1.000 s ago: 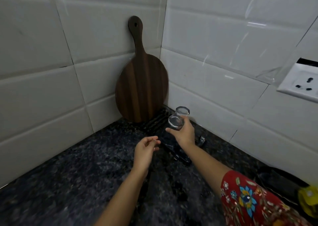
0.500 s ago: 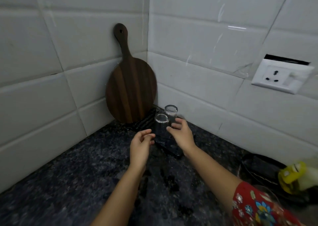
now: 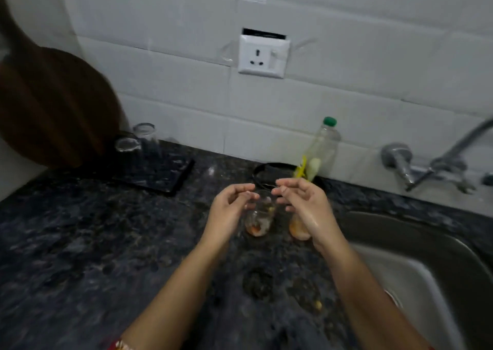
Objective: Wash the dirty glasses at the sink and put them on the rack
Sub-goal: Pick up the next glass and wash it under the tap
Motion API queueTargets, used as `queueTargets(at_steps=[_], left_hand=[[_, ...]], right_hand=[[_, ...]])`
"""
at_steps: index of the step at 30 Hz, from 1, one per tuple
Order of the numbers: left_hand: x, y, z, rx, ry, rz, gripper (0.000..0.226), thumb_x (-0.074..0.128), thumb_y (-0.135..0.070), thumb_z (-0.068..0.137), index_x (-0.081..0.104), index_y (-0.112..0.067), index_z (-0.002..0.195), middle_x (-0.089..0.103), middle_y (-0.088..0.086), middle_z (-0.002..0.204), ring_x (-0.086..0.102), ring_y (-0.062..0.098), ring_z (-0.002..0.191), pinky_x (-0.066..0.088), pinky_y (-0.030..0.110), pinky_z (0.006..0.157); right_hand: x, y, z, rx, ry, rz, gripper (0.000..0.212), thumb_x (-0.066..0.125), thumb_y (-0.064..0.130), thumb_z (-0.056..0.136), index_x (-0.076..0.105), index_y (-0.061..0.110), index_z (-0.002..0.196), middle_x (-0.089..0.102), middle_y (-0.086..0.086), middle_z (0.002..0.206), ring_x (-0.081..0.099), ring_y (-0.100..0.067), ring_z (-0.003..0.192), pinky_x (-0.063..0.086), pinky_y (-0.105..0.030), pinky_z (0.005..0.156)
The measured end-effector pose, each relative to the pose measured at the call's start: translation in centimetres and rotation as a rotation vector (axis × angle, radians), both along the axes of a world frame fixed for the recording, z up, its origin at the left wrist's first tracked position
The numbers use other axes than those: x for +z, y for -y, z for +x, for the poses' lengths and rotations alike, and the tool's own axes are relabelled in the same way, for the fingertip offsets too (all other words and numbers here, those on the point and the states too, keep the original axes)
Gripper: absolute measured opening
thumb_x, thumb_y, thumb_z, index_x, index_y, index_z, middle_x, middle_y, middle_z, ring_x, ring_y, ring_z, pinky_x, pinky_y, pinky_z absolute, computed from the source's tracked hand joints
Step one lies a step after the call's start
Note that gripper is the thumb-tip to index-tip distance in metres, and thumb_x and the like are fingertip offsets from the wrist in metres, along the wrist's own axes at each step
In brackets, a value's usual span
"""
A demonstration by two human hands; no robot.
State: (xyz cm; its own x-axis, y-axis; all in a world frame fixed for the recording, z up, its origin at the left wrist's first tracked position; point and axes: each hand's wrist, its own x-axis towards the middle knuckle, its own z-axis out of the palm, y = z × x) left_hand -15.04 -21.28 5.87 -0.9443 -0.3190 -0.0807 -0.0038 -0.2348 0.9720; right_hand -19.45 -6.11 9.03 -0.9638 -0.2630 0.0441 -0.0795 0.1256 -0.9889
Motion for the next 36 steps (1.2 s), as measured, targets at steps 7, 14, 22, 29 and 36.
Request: queueTargets(at_steps=[7, 14, 22, 29, 36], left_hand=[[-2.0, -6.3, 1.3, -0.145, 0.148, 0.004, 0.02, 0.049, -0.008, 0.099, 0.063, -0.005, 0.112, 0.07, 0.002, 0.088, 0.064, 0.004, 0.066, 0.046, 0.014, 0.06], [-2.6, -7.6, 2.1, -0.111, 0.186, -0.015, 0.019, 0.051, -0.01, 0.098, 0.064, -0.008, 0.112, 0.071, 0.002, 0.09, 0.065, 0.007, 0.071, 0.045, 0.007, 0.054], [-3.4, -9.1, 2.1, -0.057, 0.139, -0.013, 0.018, 0.051, -0.006, 0.097, 0.064, -0.005, 0.109, 0.07, 0.006, 0.09, 0.064, 0.012, 0.075, 0.049, 0.008, 0.059], [-4.6, -15.0, 0.4, -0.028, 0.108, -0.048, 0.017, 0.051, -0.006, 0.098, 0.064, -0.005, 0.108, 0.071, 0.008, 0.091, 0.065, 0.014, 0.075, 0.053, 0.02, 0.068], [-3.5, -26.7, -5.3, -0.064, 0.044, -0.25, 0.016, 0.051, -0.011, 0.099, 0.064, -0.015, 0.107, 0.069, 0.007, 0.109, 0.065, 0.017, 0.096, 0.053, 0.026, 0.086]], right_hand=[[-6.6, -7.8, 0.3, -0.461, 0.119, -0.227, 0.031, 0.069, 0.001, 0.081, 0.056, 0.018, 0.104, 0.058, -0.001, 0.087, 0.057, -0.014, 0.081, 0.046, -0.021, 0.065], [-11.4, -7.5, -2.9, -0.247, 0.187, 0.061, 0.093, 0.084, 0.005, 0.066, 0.028, 0.017, 0.14, 0.046, 0.0, 0.125, 0.048, -0.018, 0.117, 0.041, -0.03, 0.093], [-12.5, -7.5, -3.8, -0.241, 0.011, 0.089, 0.069, 0.088, 0.009, 0.06, 0.048, 0.026, 0.112, 0.059, 0.014, 0.105, 0.059, -0.015, 0.108, 0.048, -0.037, 0.099], [-11.5, -15.1, -1.6, -0.332, 0.047, -0.091, 0.06, 0.087, 0.008, 0.062, 0.053, 0.027, 0.106, 0.063, 0.002, 0.106, 0.061, -0.012, 0.098, 0.049, -0.023, 0.083], [-9.5, -27.2, -2.0, -0.344, 0.185, -0.247, 0.039, 0.079, 0.005, 0.072, 0.06, 0.01, 0.106, 0.069, -0.005, 0.098, 0.067, -0.02, 0.089, 0.056, -0.026, 0.075]])
